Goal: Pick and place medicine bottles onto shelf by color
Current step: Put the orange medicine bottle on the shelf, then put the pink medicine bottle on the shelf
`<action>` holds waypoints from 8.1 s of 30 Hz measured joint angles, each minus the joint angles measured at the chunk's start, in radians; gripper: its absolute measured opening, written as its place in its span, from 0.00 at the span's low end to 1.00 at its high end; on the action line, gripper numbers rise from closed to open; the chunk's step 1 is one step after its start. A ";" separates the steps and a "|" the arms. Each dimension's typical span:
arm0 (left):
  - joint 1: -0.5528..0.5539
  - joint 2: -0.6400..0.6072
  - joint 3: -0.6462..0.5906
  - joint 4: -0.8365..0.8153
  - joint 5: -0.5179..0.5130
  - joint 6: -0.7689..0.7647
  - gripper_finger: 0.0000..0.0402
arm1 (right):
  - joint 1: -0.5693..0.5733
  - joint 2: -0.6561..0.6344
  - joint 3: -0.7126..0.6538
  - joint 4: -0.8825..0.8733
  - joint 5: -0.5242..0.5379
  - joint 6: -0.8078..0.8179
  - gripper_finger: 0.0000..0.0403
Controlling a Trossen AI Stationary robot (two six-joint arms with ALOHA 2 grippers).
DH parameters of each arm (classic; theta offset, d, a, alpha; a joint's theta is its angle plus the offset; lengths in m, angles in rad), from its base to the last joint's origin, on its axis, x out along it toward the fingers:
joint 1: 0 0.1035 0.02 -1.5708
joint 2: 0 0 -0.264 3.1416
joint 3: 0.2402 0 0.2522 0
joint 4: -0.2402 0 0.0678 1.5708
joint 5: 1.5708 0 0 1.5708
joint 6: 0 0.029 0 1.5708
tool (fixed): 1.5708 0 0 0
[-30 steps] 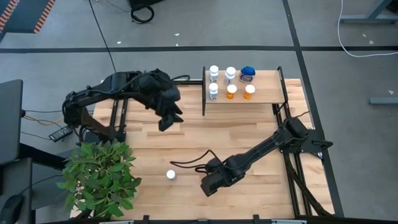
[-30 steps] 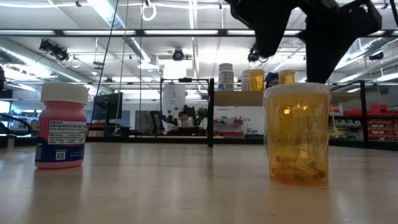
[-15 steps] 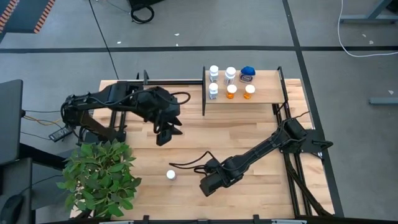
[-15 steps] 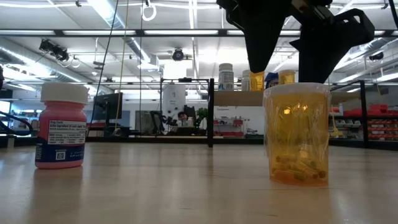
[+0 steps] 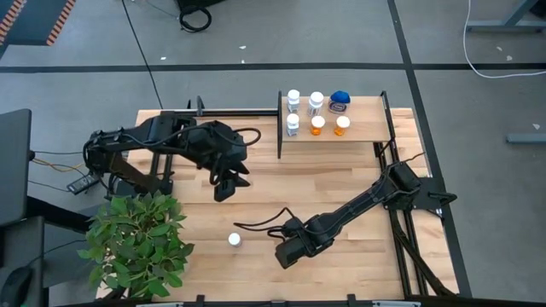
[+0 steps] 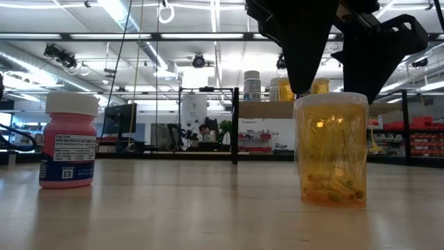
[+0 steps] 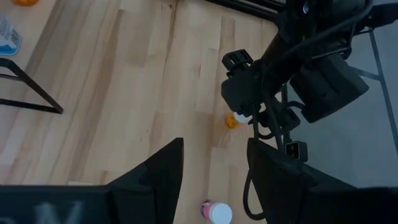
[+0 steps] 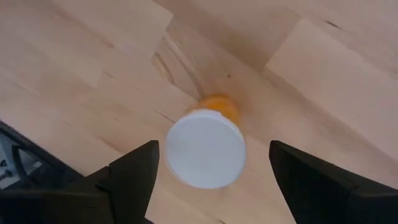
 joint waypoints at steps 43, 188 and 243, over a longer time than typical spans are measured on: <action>-0.005 0.000 0.001 0.000 -0.002 0.017 0.44 | -0.018 -0.035 0.003 -0.105 -0.085 -0.031 0.57; 0.336 0.000 0.000 0.103 -0.044 0.219 0.45 | -1.598 -0.461 0.003 -0.531 0.029 -0.965 0.66; 0.298 0.000 0.000 -0.006 0.046 0.261 0.43 | -0.899 -0.607 0.257 -0.647 0.080 -0.516 0.66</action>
